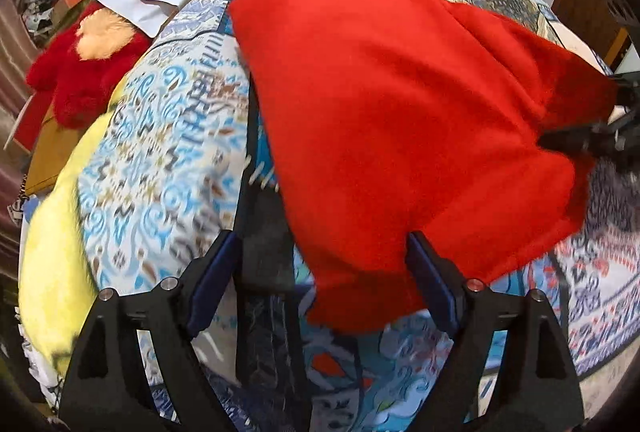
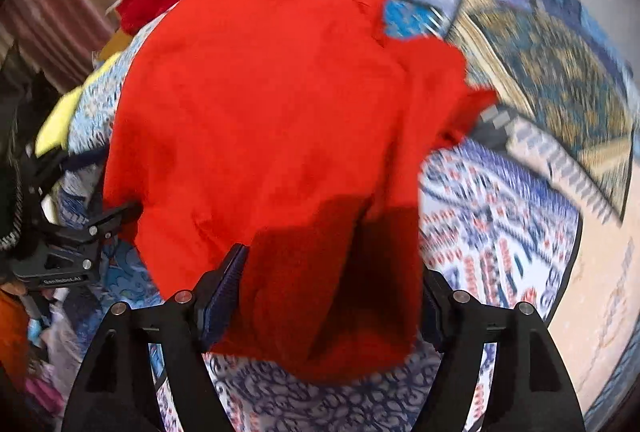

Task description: Fold large clothes

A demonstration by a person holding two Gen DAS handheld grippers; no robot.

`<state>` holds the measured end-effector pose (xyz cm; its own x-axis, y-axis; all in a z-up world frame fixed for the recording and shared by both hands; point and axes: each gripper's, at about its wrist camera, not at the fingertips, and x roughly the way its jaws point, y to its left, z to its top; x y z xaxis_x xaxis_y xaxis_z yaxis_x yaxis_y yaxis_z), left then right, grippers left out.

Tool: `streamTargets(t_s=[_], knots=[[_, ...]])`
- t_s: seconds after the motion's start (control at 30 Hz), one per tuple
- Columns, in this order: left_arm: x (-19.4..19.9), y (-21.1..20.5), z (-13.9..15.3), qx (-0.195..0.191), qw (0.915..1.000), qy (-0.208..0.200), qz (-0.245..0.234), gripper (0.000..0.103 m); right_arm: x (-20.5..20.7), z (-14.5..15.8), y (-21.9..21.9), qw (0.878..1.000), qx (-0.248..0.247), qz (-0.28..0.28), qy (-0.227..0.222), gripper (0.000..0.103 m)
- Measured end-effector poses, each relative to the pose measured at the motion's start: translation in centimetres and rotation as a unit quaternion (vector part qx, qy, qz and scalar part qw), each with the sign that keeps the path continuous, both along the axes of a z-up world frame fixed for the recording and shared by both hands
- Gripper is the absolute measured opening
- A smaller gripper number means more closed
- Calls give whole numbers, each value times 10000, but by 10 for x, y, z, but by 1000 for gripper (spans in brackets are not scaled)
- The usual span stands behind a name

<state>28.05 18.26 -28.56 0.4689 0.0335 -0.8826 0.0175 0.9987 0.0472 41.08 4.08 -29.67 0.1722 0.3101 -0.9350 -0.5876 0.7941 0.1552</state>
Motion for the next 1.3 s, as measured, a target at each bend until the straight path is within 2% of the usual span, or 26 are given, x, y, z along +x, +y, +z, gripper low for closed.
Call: streamTargets(t_s=[0.13, 0.27, 0.4, 0.53, 0.6, 0.63, 0.73, 0.9, 1.1, 1.23, 1.3], knots=[[-13, -7, -8, 390, 9991, 121, -92, 84, -11, 4, -15, 9992, -333, 3, -240, 73], [-26, -9, -8, 528, 9984, 192, -18, 84, -22, 10, -30, 9986, -417, -8, -313, 73], [-37, -4, 4, 619, 9978, 156, 170, 84, -33, 24, -33, 9970, -496, 32, -586, 73], [-37, 6, 29, 448, 9980, -141, 419, 84, -40, 51, -33, 9949, -202, 53, -983, 73], [-33, 9, 43, 421, 9971, -320, 543, 84, -38, 57, -32, 9945, -85, 31, -1044, 73], [-28, 10, 50, 396, 9966, -430, 584, 84, -33, 67, -28, 9935, 177, -38, -1124, 73], [-12, 11, 66, 362, 9949, -695, 638, 84, -19, 75, -13, 9917, 499, -124, -1175, 73], [35, 14, 69, 381, 9922, -887, 788, 84, 11, 58, 11, 9924, 544, -173, -1094, 73], [73, 24, 36, 445, 9918, -612, 1028, 86, 34, 15, 33, 9970, -77, -244, -731, 73], [74, 32, 34, 213, 9913, -619, 1142, 87, 36, 9, 20, 9975, -22, -332, -623, 73], [69, 29, 41, 479, 9901, -699, 1123, 87, 31, 17, 9, 9957, -84, -438, -806, 73]])
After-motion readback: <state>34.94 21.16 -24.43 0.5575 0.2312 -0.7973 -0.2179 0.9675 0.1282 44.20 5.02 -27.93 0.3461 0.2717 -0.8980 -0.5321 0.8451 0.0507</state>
